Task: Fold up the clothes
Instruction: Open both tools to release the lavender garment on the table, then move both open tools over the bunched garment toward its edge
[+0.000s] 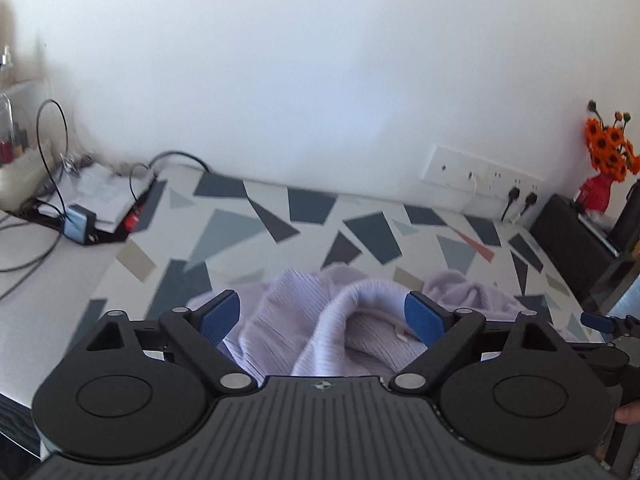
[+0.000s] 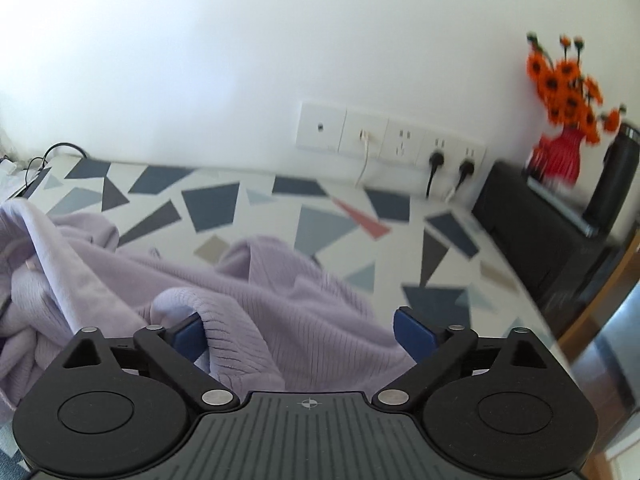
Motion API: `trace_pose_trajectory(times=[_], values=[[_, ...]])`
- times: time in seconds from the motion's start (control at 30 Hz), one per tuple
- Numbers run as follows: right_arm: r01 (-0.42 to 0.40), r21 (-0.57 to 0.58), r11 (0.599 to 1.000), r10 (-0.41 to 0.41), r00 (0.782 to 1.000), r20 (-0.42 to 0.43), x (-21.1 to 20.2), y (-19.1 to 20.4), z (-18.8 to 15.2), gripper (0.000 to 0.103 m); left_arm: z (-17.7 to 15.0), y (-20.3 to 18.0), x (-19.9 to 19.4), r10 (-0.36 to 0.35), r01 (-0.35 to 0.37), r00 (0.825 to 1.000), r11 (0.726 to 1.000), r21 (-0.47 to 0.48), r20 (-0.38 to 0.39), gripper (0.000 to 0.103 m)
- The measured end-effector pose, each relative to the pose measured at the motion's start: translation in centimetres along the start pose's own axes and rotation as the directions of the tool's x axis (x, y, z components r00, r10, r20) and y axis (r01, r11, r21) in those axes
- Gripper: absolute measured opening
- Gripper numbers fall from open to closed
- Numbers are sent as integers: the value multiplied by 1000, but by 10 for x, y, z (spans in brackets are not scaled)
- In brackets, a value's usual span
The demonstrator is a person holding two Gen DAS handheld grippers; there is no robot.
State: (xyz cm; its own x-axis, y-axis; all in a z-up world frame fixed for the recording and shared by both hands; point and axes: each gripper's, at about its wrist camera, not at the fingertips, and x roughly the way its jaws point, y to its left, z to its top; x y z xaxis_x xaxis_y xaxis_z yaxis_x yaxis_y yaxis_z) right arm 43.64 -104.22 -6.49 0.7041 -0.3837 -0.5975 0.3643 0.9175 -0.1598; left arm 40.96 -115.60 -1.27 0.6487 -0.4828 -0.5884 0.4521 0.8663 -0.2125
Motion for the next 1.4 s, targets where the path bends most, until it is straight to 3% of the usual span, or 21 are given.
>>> trace_pose_trajectory(times=[0.13,0.27,0.5,0.8,1.03,1.4], values=[[47,-41,998,-45,998,42,-11,6,12,102,3,17,-16,44,-43,999,999,-11,21,96],[68,-104,992,-59,994,89,-20,8,12,102,-7,37,-23,87,-86,996,996,-31,15,97],[41,-76,996,-39,999,28,-22,-3,8,102,-35,44,-13,58,-60,998,997,-40,-39,98],[19,-45,999,-21,999,-36,-36,-12,-5,102,-65,14,20,-15,21,995,998,61,-102,98],[44,-40,998,-46,997,-54,-49,-16,6,102,-68,8,39,-62,70,989,996,60,-136,98],[-81,-17,997,80,996,-33,-42,30,40,102,-56,25,55,-87,96,981,994,45,-173,98]])
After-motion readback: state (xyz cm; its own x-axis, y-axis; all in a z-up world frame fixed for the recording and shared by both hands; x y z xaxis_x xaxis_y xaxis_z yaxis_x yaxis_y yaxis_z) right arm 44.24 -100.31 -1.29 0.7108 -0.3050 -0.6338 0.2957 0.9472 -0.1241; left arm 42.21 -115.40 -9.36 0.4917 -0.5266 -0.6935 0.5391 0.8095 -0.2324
